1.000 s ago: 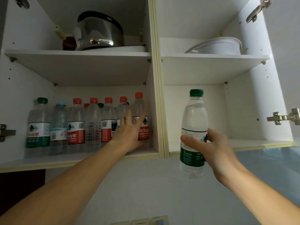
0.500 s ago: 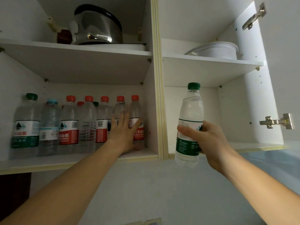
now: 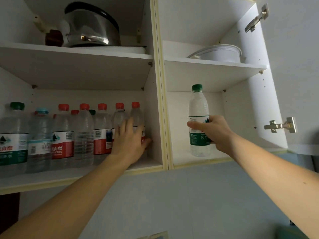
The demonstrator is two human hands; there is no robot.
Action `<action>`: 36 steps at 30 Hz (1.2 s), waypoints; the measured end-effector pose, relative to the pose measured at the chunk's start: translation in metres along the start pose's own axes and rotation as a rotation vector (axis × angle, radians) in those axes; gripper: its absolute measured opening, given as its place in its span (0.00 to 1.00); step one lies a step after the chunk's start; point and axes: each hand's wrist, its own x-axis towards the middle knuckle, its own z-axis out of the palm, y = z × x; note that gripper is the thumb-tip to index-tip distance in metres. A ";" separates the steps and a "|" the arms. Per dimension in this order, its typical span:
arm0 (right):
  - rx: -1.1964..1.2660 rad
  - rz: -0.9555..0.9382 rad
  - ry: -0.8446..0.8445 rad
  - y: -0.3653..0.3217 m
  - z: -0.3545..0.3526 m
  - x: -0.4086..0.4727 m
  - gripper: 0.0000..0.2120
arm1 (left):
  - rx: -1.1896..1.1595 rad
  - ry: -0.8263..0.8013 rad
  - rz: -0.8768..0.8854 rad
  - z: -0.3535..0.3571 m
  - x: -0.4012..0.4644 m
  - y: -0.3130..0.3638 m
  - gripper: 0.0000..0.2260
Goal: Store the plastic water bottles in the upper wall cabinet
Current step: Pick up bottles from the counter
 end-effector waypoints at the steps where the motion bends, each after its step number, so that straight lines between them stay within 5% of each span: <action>1: -0.020 0.007 0.010 0.005 -0.002 0.004 0.11 | -0.164 0.082 -0.031 -0.005 -0.004 0.010 0.28; 3: -0.051 0.010 0.019 0.013 -0.006 0.010 0.11 | -0.418 0.257 -0.019 -0.015 -0.013 0.035 0.24; 6: -0.029 0.018 0.008 0.024 -0.014 0.016 0.12 | -0.474 0.415 0.156 -0.026 -0.028 0.079 0.20; 11: -0.097 -0.023 -0.122 0.035 -0.026 0.028 0.15 | -0.213 0.299 0.389 -0.007 -0.035 0.140 0.18; 19: -0.225 0.016 -0.475 0.055 -0.068 0.066 0.24 | 0.105 0.248 0.086 0.047 -0.031 0.166 0.21; 25: -0.277 0.007 -0.455 0.085 -0.065 0.101 0.15 | 0.204 0.281 0.012 0.055 -0.026 0.170 0.22; 36: -0.402 0.035 -0.427 0.095 -0.066 0.104 0.19 | 0.246 0.233 -0.017 0.054 -0.026 0.172 0.22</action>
